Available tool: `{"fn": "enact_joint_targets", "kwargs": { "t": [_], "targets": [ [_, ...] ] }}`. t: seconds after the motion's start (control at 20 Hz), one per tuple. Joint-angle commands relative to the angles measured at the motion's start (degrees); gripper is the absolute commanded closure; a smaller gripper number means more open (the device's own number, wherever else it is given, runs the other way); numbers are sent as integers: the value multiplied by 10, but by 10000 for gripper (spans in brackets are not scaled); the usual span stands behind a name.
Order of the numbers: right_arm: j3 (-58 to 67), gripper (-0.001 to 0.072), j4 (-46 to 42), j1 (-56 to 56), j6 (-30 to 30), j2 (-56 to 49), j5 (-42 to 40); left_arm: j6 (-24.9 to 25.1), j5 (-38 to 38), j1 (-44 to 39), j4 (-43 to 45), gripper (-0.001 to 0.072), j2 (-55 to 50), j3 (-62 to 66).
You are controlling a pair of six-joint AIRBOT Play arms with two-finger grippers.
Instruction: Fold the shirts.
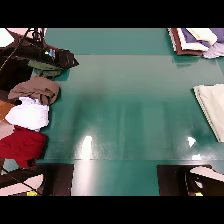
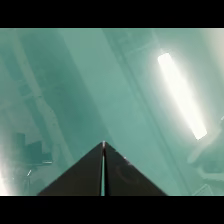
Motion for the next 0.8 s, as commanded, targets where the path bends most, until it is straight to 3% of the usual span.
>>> {"fn": "enact_joint_targets", "kwargs": {
  "t": [0.0,0.05,0.2,0.3,0.75],
  "targets": [
    [-15,209,93,99,9,16,17,1,-5,0,1,681,0,0],
    [-21,240,92,136,9,22,16,1,-8,0,-1,681,0,0],
    [-25,541,92,244,9,35,16,1,5,0,-3,681,0,0],
    [-25,698,92,306,8,42,14,1,13,0,-3,681,0,0],
    [-25,698,89,439,4,46,17,1,31,0,-3,681,0,0]
  ]
}}
